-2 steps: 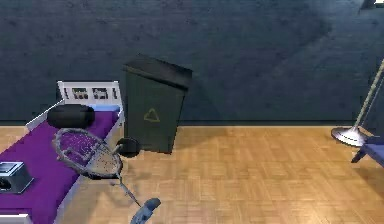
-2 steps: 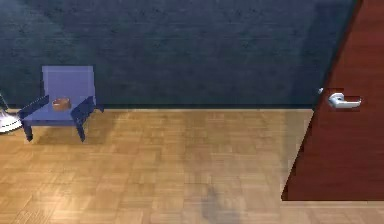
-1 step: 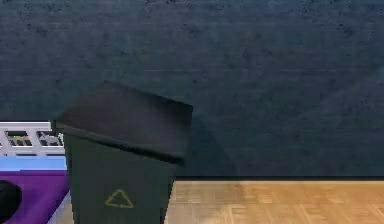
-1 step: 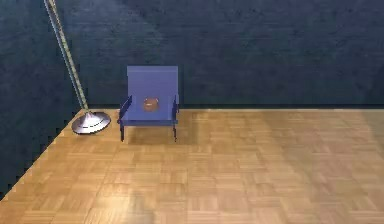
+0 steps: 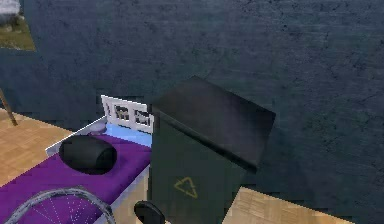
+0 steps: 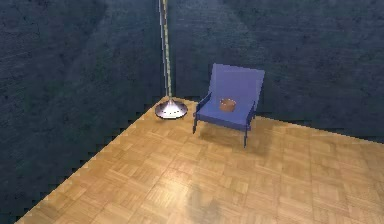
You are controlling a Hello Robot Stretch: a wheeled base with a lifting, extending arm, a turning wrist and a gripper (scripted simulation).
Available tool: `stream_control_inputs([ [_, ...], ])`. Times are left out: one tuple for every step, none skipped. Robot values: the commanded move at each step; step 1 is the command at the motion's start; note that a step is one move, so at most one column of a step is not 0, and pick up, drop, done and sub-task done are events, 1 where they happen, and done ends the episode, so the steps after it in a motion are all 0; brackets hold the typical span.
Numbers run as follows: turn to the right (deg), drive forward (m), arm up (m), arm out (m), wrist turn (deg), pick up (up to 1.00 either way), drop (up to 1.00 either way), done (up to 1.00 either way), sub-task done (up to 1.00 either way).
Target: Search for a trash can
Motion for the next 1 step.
stream_control_inputs([
  [0.0,0.0,0.0,0.0,0.0,0.0,0.0,1.0,0.0],
])
